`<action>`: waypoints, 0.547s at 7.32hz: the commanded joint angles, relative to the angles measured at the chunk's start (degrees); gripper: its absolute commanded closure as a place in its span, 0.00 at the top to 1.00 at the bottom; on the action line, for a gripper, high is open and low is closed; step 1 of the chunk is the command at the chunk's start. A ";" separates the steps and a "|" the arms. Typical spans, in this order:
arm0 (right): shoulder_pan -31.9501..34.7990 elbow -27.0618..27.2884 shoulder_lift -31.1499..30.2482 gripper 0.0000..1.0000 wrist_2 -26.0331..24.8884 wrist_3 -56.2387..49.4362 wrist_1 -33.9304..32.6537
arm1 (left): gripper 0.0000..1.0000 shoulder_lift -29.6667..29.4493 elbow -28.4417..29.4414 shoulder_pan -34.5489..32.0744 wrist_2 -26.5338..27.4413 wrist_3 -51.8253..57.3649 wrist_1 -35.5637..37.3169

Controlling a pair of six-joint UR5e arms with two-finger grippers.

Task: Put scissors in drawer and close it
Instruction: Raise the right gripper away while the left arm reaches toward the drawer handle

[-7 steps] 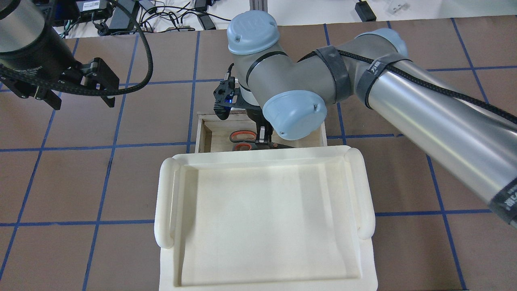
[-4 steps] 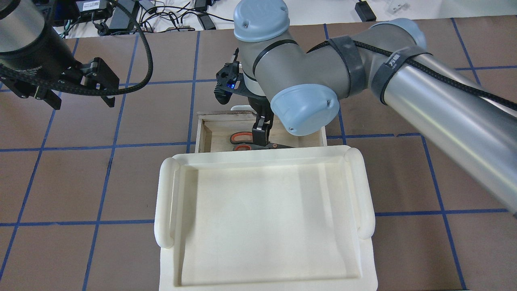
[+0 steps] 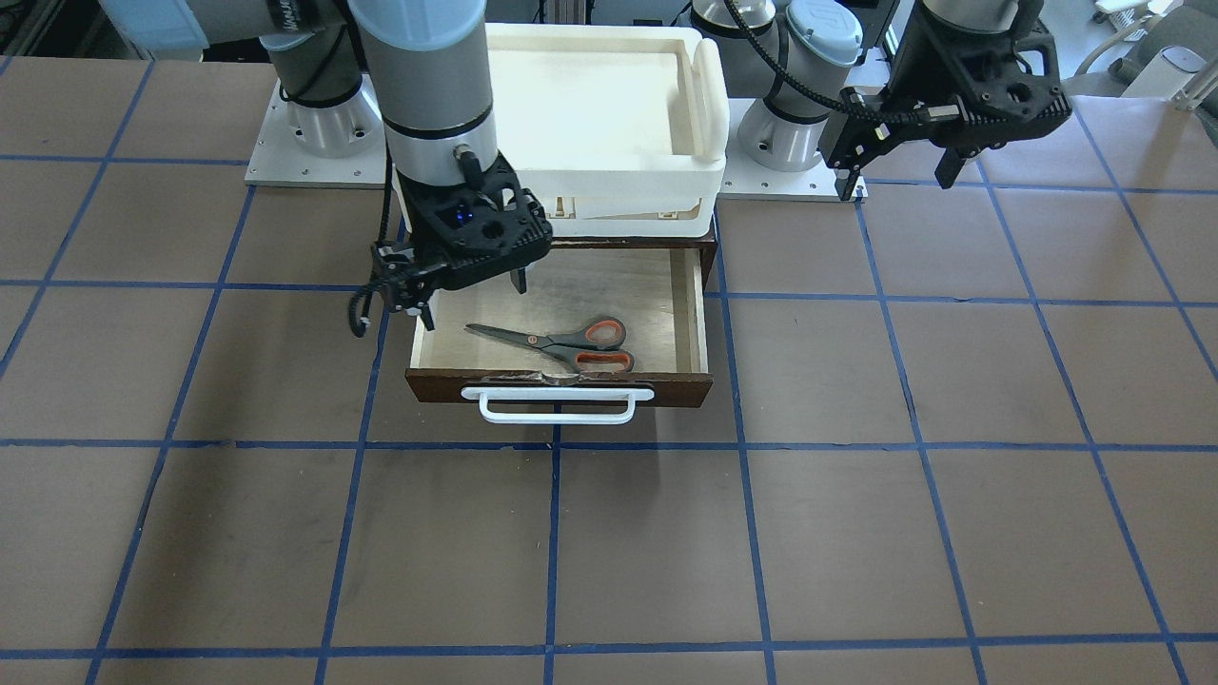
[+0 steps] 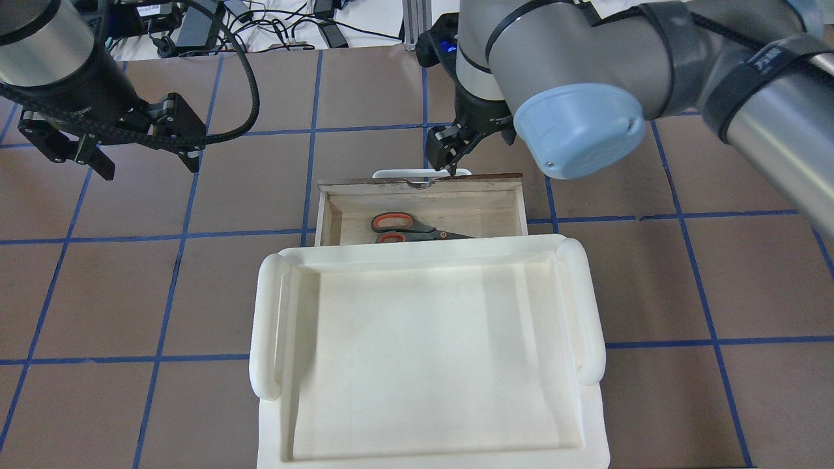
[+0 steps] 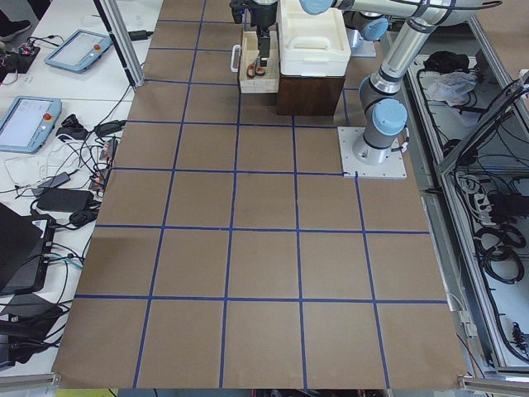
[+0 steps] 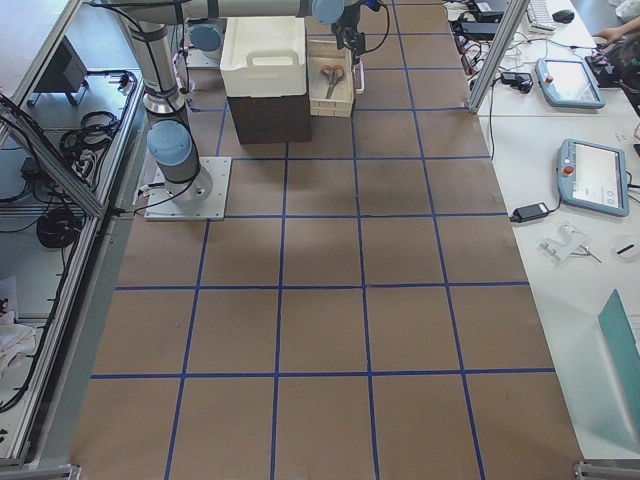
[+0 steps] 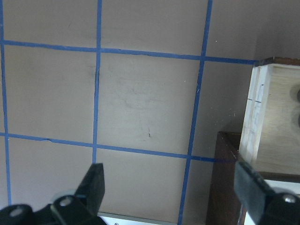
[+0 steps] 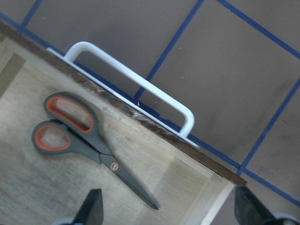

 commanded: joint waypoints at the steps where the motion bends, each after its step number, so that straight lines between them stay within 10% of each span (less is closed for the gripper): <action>1: -10.71 0.21 -3.15 1.00 -0.67 3.21 3.05 | 1.00 -1.79 -0.21 -2.72 -0.36 -4.14 1.77; 4: -19.20 0.39 -5.52 1.00 -0.94 3.21 9.20 | 1.00 -9.24 -0.12 -11.51 -0.09 -10.49 14.10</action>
